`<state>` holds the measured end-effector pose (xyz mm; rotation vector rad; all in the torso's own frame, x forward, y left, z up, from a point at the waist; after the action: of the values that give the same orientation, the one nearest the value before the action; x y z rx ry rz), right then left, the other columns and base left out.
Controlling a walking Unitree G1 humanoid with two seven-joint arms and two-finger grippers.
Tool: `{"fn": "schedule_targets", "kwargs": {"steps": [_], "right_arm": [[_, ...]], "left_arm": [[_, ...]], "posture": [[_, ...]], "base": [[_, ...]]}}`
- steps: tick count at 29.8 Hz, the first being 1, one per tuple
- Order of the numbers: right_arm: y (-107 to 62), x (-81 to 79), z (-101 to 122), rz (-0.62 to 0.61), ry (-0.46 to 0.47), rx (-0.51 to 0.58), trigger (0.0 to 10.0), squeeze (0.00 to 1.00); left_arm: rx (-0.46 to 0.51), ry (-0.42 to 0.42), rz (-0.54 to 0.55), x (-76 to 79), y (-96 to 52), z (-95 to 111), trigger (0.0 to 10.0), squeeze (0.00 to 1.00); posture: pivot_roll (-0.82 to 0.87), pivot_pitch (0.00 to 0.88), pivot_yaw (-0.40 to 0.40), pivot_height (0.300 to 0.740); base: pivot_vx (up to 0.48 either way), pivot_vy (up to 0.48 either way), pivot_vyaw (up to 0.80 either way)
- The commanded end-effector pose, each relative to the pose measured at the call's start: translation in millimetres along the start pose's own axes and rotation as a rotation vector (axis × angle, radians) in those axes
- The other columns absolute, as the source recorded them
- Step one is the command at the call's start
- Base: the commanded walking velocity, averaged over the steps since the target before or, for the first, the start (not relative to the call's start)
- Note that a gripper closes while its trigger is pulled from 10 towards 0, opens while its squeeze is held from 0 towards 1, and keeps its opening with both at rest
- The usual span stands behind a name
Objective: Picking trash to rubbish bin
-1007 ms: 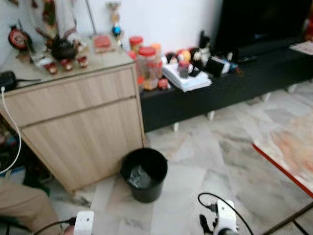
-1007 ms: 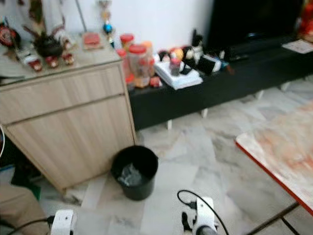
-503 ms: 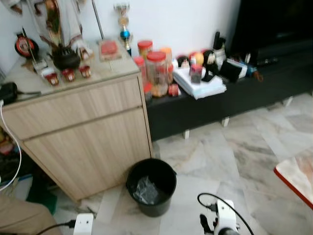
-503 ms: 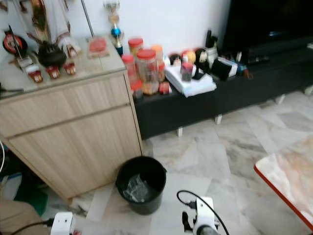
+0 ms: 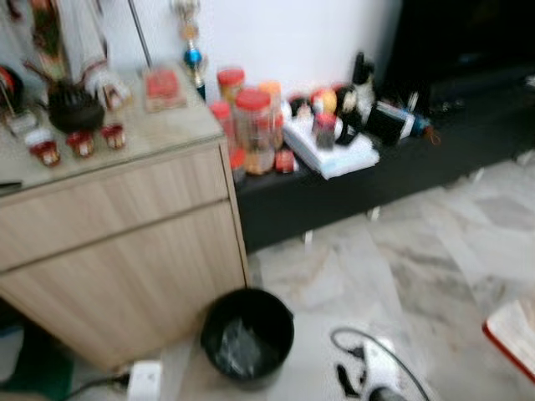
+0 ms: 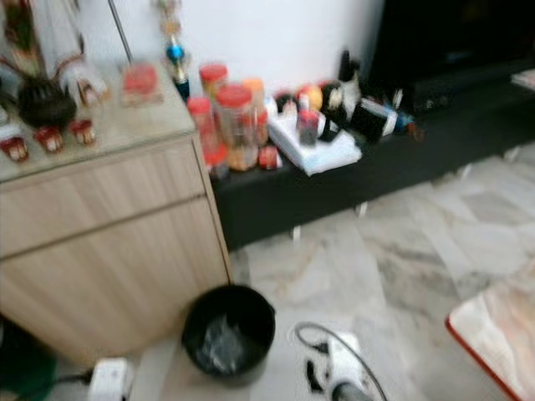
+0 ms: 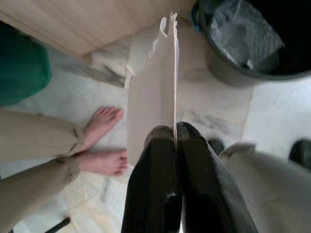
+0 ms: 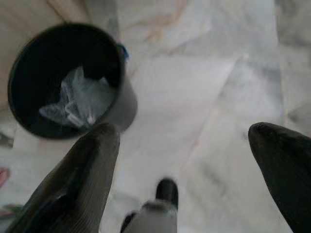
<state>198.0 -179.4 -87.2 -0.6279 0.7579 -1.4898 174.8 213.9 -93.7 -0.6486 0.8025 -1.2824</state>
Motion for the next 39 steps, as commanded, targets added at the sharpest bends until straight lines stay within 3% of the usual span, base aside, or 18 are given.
{"fn": "schedule_targets", "kwargs": {"steps": [1,16,20,21,22,24,25,26,28,29,31,33,34,39], "right_arm": [[2.5,-17.2,4,0.047,0.002,0.009,10.0,0.0],[5.3,-27.9,19,0.092,-0.024,0.057,10.0,0.0],[6.0,-31.4,25,0.12,-0.073,0.072,10.0,0.0],[6.1,-30.9,28,0.128,-0.09,0.082,10.0,0.0],[6.1,-30.9,28,0.128,-0.09,0.082,10.0,0.0],[6.4,-30.5,35,0.145,-0.108,0.108,10.0,0.0],[6.4,-30.5,35,0.145,-0.108,0.108,10.0,0.0],[6.5,-30.7,37,0.154,-0.12,0.117,10.0,0.0],[6.6,-31.8,45,0.183,-0.154,0.144,10.0,0.0],[6.7,-32.7,53,0.206,-0.176,0.172,10.0,0.0],[6.7,-33.7,62,0.221,-0.184,0.2,10.0,0.0],[6.9,-35.9,69,0.236,-0.187,0.216,10.0,0.0],[6.9,-43.9,83,0.275,-0.213,0.254,10.0,0.0],[4.4,-62.9,114,0.35,-0.246,0.343,10.0,0.0]], "left_arm": [[0.002,0.013,0.036,-14.5,0.3,2,10.0,0.0],[0.033,0.039,0.021,-17.4,0.8,8,10.0,0.0],[0.137,0.163,-0.022,-16.1,1.5,28,10.0,0.0],[0.189,0.276,-0.079,-16.0,0.5,37,10.0,0.0],[0.189,0.276,-0.079,-16.0,0.5,37,10.0,0.0],[0.249,0.487,-0.222,-12.6,-4.6,46,10.0,0.0],[0.249,0.487,-0.222,-12.6,-4.6,46,10.0,0.0],[0.275,0.576,-0.273,-12.5,-8.6,50,10.0,0.0],[0.362,0.597,-0.387,-12.8,-26.2,74,10.0,0.0],[0.477,0.526,-0.482,-8.3,-50.9,108,10.0,0.0],[0.59,0.434,-0.572,0.8,-74.7,141,10.0,0.0],[0.663,0.39,-0.607,7.7,-85.2,164,10.0,0.0],[0.804,0.339,-0.616,20.4,-97.6,206,10.0,0.0],[0.926,0.234,-0.581,44.6,-96.7,255,10.0,0.0]], "posture": [[0.04,0.014,0.042,0.74],[0.05,0.01,0.051,0.74],[0.05,0.014,0.054,0.74],[0.06,0.017,0.054,0.74],[0.06,0.017,0.054,0.74],[0.07,0.022,0.05,0.74],[0.07,0.022,0.05,0.74],[0.07,0.023,0.049,0.74],[0.08,0.026,0.047,0.74],[0.09,0.025,0.044,0.74],[0.1,0.024,0.042,0.74],[0.1,0.021,0.04,0.74],[0.09,0.02,0.037,0.74],[0.07,0.015,0.033,0.74]], "base": [[0.39,0.0,0.0],[0.378,0.0,0.0],[0.0,0.0,0.0],[0.0,0.0,0.0],[0.0,0.0,0.0],[0.0,0.0,0.0],[0.0,0.0,0.0],[0.0,0.0,0.0],[0.0,0.0,0.0],[0.0,0.0,0.0],[0.0,0.0,0.0],[0.0,0.0,0.0],[0.0,0.0,0.0],[0.0,0.0,0.0]]}}
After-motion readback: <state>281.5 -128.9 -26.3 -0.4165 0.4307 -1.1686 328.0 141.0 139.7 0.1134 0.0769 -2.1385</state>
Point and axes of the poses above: a point about 5 cm out from each wrist's last joint towards the gripper, its own y axis pointing out of the wrist towards the gripper, its own z axis along the axis of the wrist's last joint, x = y × z, the point moved 1 cm from there along y, pointing out of the wrist towards the gripper, and after that the axes turned 1 degree about y, right-handed, at the moved point
